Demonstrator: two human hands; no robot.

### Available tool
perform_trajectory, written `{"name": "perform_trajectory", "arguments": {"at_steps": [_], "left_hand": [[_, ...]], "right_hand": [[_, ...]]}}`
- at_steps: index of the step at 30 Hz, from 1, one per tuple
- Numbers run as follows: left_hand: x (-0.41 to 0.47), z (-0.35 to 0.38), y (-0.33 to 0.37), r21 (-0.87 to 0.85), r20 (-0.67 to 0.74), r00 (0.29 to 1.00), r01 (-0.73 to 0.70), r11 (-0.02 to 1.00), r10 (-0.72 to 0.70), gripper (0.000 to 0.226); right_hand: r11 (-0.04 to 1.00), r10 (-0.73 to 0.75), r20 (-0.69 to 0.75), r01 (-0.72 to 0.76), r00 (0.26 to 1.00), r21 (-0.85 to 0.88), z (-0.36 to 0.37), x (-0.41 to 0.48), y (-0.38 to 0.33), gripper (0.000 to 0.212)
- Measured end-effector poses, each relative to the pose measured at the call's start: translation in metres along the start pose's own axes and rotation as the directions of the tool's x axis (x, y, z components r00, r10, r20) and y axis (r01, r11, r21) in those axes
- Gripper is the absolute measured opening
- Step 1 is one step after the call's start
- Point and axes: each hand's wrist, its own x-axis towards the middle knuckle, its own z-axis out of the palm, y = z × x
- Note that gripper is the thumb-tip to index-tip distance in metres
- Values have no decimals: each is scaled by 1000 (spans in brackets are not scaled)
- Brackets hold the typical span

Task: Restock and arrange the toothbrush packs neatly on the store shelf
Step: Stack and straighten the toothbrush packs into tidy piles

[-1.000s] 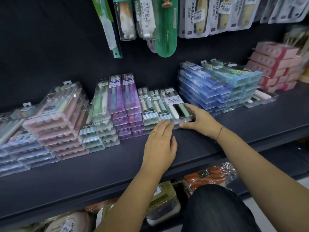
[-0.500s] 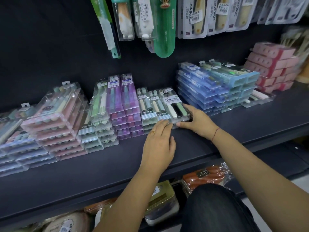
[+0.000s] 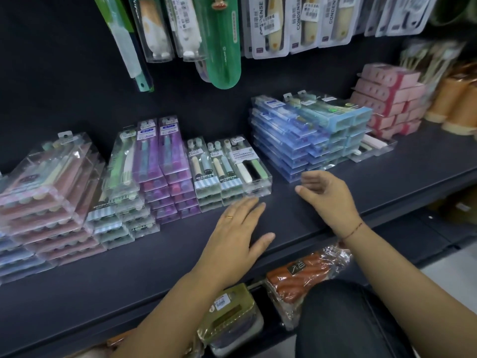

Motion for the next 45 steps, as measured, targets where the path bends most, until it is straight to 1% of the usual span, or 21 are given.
{"name": "perform_trajectory", "arguments": {"at_steps": [2, 4, 7, 10, 16, 20, 23, 28, 31, 34, 36, 40, 43, 45], "left_hand": [[10, -3, 8, -32, -10, 1000, 6, 999, -7, 75], [27, -5, 20, -106, -93, 996, 8, 994, -18, 66], [54, -1, 39, -258, -216, 973, 26, 966, -84, 58], [70, 12, 50, -338, -264, 955, 41, 940, -137, 55], [79, 24, 52, -406, -299, 930, 79, 911, -214, 52], [73, 25, 51, -411, -325, 918, 80, 908, -228, 53], [66, 22, 52, -423, -341, 917, 44, 905, -204, 53], [63, 11, 48, -455, -302, 939, 10, 890, -165, 52], [69, 6, 45, -449, -238, 964, -2, 893, -117, 50], [79, 1, 44, -482, -149, 986, -9, 876, -72, 54], [87, -1, 44, -521, -115, 988, 26, 853, -101, 60], [97, -2, 42, -601, -45, 974, 150, 785, -221, 73], [100, 2, 45, -616, -35, 972, 164, 770, -234, 76], [102, 2, 45, -624, -48, 970, 157, 766, -237, 77]], "right_hand": [[999, 38, -127, -35, 991, 23, -3, 6, 3, 38], [998, 54, -182, -49, 982, 33, -7, 11, 3, 50], [997, 75, -125, -74, 989, 8, -16, 17, 6, 65], [997, 77, -46, -78, 996, -13, -22, 23, 10, 71], [997, 74, 15, -74, 997, 9, -27, 27, 16, 73], [998, 58, 30, -58, 998, 9, -26, 26, 15, 77], [998, 55, 4, -55, 998, -6, -24, 24, 14, 78], [995, 46, -56, -51, 997, -85, -16, 24, 10, 82], [988, 34, -55, -42, 998, -150, -13, 23, 11, 86], [987, 47, -60, -56, 997, -152, -14, 22, 10, 88], [990, 60, -68, -68, 996, -123, -15, 21, 7, 87], [990, 80, -32, -83, 996, -112, -15, 21, 6, 82], [986, 101, 20, -98, 995, -133, -14, 26, 6, 74], [986, 122, 17, -119, 992, -113, -12, 32, 4, 71]]}}
